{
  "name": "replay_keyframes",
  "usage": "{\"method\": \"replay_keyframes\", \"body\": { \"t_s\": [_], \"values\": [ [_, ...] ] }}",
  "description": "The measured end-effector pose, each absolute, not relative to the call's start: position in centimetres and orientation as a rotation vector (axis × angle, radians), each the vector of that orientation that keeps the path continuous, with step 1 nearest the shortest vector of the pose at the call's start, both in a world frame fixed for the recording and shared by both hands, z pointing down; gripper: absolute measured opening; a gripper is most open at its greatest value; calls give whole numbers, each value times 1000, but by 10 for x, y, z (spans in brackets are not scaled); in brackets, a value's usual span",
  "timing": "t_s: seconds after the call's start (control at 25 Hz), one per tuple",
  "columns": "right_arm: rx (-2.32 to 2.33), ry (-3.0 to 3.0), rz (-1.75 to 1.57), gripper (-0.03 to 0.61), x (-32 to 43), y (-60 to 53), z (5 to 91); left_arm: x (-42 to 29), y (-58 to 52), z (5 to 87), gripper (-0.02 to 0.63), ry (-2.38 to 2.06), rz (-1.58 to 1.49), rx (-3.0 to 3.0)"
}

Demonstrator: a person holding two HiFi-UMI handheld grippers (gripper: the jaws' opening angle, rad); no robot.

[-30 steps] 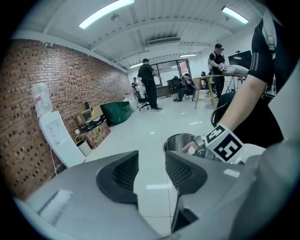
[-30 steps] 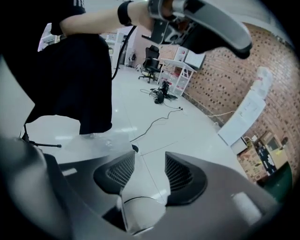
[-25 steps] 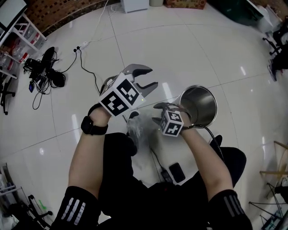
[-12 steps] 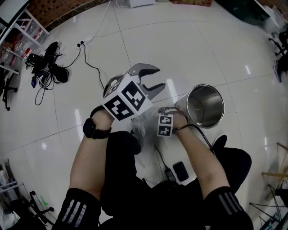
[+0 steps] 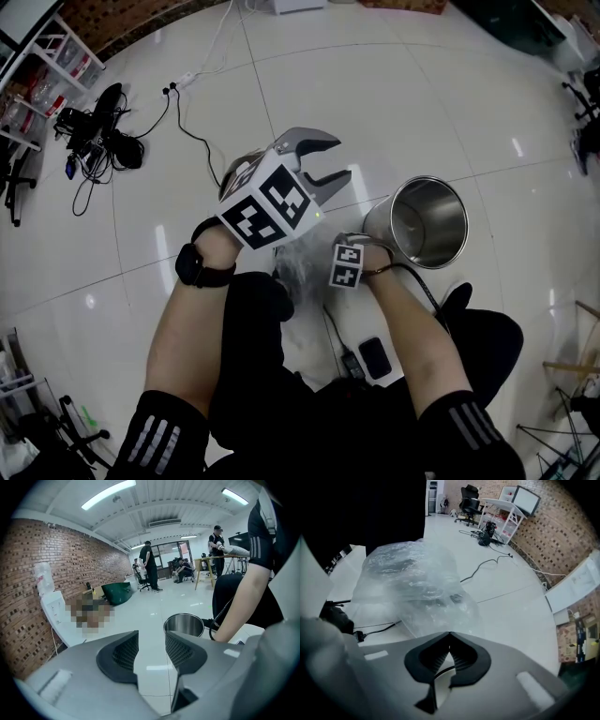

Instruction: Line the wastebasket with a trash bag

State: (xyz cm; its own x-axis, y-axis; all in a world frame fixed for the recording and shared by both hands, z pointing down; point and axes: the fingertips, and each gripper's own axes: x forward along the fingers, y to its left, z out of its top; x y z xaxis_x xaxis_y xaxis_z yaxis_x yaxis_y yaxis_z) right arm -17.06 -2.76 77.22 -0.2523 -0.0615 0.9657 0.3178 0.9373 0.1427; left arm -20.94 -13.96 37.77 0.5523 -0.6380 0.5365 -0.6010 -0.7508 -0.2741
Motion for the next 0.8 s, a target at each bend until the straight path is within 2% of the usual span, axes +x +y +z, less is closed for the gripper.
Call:
{"method": "replay_keyframes", "body": {
  "t_s": [0.24, 0.32, 0.36, 0.44, 0.52, 0.64, 0.68, 0.76, 0.8],
  "values": [
    [-160, -1861, -353, 15, -172, -33, 749, -199, -141, 376, 173, 1067, -972, -2712],
    [-210, -1815, -367, 170, -166, -29, 756, -197, -140, 377, 173, 1057, -982, -2712],
    [-240, -1785, -382, 212, -162, -26, 761, -197, -139, 377, 173, 1056, -987, -2711],
    [-284, -1738, -409, 256, -155, -20, 772, -198, -140, 378, 173, 1061, -990, -2710],
    [-306, -1714, -413, 262, -152, -14, 781, -199, -141, 378, 173, 1068, -989, -2712],
    [-312, -1704, -396, 257, -152, -9, 793, -198, -143, 377, 173, 1069, -990, -2713],
    [-304, -1706, -391, 227, -153, -9, 794, -198, -144, 377, 173, 1070, -991, -2714],
    [-280, -1723, -383, 64, -156, -10, 795, -198, -145, 378, 173, 1072, -993, -2715],
    [-267, -1734, -378, 25, -159, -11, 794, -199, -146, 378, 173, 1072, -994, -2715]
  ]
}}
